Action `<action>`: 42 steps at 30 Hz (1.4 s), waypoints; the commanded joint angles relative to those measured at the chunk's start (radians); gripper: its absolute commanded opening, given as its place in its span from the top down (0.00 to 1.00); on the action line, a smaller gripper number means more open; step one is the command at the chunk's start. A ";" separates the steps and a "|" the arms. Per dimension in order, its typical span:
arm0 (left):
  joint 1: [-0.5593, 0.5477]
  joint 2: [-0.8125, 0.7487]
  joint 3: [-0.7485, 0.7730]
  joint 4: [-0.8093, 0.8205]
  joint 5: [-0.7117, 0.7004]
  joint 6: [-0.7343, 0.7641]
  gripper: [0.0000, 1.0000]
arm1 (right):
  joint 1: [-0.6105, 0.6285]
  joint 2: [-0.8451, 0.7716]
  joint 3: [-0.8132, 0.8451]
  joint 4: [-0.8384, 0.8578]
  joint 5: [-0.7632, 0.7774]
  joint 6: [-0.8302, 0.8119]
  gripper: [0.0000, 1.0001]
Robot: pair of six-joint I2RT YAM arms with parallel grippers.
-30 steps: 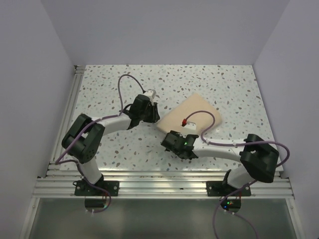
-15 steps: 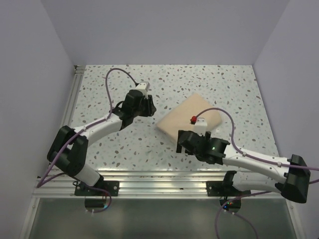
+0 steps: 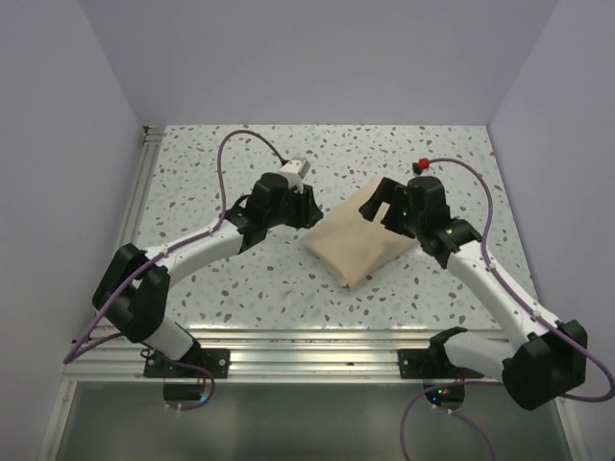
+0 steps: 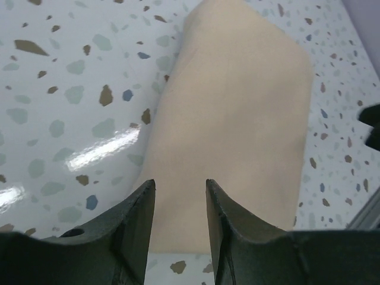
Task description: Prepare the surgical pack
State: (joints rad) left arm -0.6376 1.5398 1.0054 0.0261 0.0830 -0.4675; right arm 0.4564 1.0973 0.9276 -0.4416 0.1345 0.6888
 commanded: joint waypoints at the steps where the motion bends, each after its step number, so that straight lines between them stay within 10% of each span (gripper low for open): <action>1: -0.011 0.043 0.079 0.090 0.139 -0.020 0.56 | -0.192 0.088 0.008 0.333 -0.419 0.070 0.04; 5: -0.013 0.117 0.134 0.167 0.262 -0.034 0.57 | -0.307 0.208 -0.038 0.630 -0.564 0.225 0.10; 14: -0.056 0.273 0.154 0.325 0.399 -0.129 0.58 | -0.358 0.498 0.040 0.891 -0.628 0.357 0.56; 27: -0.102 0.322 0.024 0.422 0.385 -0.151 0.59 | -0.394 0.797 -0.003 1.215 -0.679 0.489 0.62; 42: -0.112 0.188 -0.005 0.325 0.203 -0.044 0.49 | -0.403 0.788 0.078 1.141 -0.687 0.343 0.49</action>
State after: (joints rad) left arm -0.7452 1.8416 0.9707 0.4194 0.4042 -0.5957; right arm 0.0586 1.9606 0.9360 0.7433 -0.5457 1.1439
